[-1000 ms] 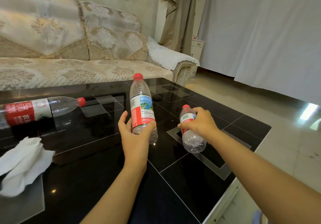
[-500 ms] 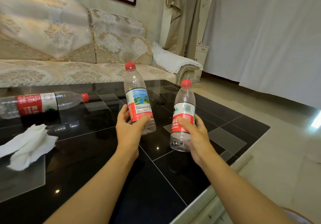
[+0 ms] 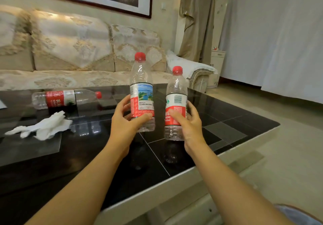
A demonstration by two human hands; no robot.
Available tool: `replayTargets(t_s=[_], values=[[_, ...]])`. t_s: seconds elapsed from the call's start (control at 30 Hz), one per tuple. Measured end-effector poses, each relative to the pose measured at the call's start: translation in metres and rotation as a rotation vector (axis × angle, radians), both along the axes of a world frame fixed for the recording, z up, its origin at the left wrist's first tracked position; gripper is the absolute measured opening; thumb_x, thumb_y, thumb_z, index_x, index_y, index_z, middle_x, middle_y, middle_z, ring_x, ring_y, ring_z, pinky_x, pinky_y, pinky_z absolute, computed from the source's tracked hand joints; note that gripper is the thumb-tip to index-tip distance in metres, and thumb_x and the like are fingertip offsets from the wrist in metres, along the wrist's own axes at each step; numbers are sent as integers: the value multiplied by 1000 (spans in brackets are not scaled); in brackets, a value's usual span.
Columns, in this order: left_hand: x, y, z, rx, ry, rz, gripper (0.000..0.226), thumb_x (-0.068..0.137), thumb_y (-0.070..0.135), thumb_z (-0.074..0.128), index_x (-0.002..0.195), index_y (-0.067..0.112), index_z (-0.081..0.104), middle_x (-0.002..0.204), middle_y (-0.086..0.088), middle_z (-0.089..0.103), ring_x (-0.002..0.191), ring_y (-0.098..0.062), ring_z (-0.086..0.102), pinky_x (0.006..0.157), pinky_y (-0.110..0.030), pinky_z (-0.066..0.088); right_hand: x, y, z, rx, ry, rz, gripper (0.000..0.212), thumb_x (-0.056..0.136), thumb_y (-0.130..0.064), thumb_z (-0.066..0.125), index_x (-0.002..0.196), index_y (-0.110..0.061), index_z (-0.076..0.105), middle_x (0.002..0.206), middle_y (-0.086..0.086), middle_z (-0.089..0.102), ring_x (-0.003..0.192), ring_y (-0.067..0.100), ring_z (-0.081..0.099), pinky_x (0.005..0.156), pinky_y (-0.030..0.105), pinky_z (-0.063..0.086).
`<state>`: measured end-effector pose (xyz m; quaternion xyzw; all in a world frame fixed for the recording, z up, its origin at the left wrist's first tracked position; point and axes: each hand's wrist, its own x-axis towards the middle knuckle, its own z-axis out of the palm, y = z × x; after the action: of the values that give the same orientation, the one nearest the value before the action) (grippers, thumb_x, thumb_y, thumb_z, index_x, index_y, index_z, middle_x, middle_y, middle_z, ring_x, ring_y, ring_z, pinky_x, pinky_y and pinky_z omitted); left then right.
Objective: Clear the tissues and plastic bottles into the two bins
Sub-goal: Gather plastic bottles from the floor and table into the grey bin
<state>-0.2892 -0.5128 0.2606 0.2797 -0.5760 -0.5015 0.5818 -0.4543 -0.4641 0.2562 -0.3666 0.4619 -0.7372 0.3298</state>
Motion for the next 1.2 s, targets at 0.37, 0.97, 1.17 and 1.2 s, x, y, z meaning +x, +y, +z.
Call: replayTargets(t_s=[0.37,0.97,1.17,1.2], values=[[-10,129,-4,-50,-87,-62,73,69,9,79,125,42,47,120,8,57,98,-10,65,66,-24,56,-54,110,-1,6,243,110,75,75,-13,78,137,-30,40,116,5,65,97,18,69,76,36,59],[-237,260,-119,131,-411,-480,88,60,19,88,130,37,36,119,6,54,101,-12,62,69,-22,56,-252,314,-118,367,469,-80,100,65,-11,86,140,-40,27,128,-1,49,107,11,57,67,18,55],[-253,250,-167,213,-644,-389,52,68,33,82,113,37,55,106,5,67,95,-12,66,87,-40,55,-262,315,-168,520,519,-89,104,64,-16,86,143,-37,23,130,-3,46,106,10,56,87,34,55],[-254,249,-170,203,-678,-340,40,70,36,81,103,40,59,103,7,69,92,-11,66,87,-40,55,-262,314,-173,541,533,-106,104,62,-18,87,142,-37,24,129,-4,47,104,10,56,87,35,54]])
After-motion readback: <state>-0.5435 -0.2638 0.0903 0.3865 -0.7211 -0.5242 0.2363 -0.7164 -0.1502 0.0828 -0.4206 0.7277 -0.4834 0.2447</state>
